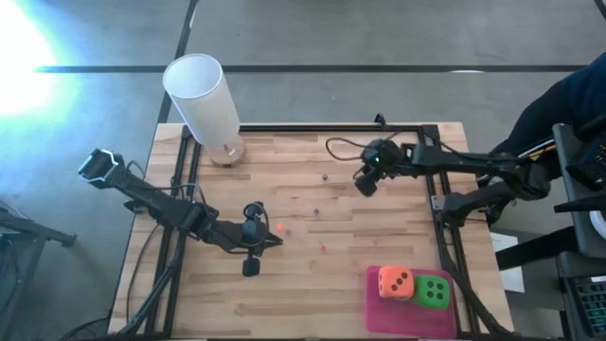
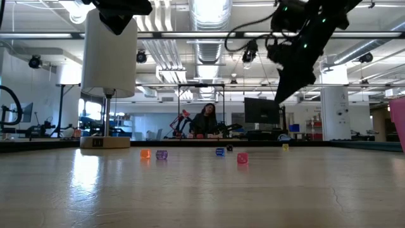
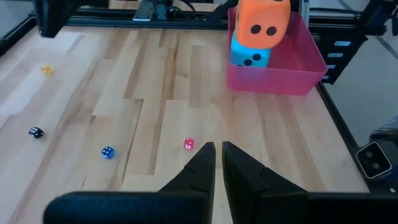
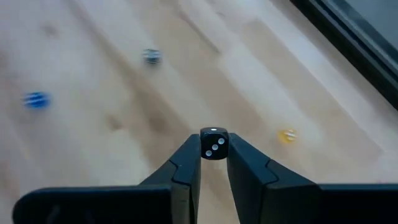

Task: Pick & Place Dice
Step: Put right small black die into the bin

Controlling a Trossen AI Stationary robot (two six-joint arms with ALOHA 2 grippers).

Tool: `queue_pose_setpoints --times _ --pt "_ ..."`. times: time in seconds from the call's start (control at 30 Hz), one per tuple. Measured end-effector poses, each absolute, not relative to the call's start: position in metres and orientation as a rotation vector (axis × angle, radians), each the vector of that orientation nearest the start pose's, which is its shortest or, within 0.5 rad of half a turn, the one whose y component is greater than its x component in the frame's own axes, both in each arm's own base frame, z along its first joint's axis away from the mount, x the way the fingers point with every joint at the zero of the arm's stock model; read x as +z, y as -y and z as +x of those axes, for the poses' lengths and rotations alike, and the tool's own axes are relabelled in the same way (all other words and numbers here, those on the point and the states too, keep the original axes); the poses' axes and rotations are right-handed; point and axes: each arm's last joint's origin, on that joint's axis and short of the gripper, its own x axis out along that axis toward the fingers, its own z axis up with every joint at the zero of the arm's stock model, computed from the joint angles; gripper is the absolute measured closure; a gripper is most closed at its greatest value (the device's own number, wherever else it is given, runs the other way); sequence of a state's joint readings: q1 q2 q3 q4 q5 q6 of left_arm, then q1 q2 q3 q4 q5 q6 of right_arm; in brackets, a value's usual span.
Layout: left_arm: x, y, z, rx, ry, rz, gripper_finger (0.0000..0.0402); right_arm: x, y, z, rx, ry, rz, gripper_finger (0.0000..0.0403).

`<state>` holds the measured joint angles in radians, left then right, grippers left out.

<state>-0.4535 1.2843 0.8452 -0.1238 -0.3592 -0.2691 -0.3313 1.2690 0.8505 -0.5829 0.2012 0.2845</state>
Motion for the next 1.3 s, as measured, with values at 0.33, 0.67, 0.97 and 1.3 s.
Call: queue_pose_setpoints --times 0.33,0.67,0.97,1.3 --pt "0.256 0.11 0.25 -0.02 -0.524 -0.041 0.0366 0.257 0.014 0.22 -0.346 -0.846 0.222 0.0346" --pt "0.256 0.11 0.25 -0.018 -0.524 -0.042 0.0366 0.276 -0.049 0.215 -0.068 -0.802 0.144 0.0343" --pt "0.257 0.109 0.25 -0.018 -0.52 -0.044 0.0366 0.296 -0.1 0.201 0.205 -0.749 -0.015 0.0342" --pt "0.257 0.11 0.251 -0.017 -0.517 -0.048 0.0366 0.304 -0.133 0.182 0.375 -0.723 -0.082 0.0342"
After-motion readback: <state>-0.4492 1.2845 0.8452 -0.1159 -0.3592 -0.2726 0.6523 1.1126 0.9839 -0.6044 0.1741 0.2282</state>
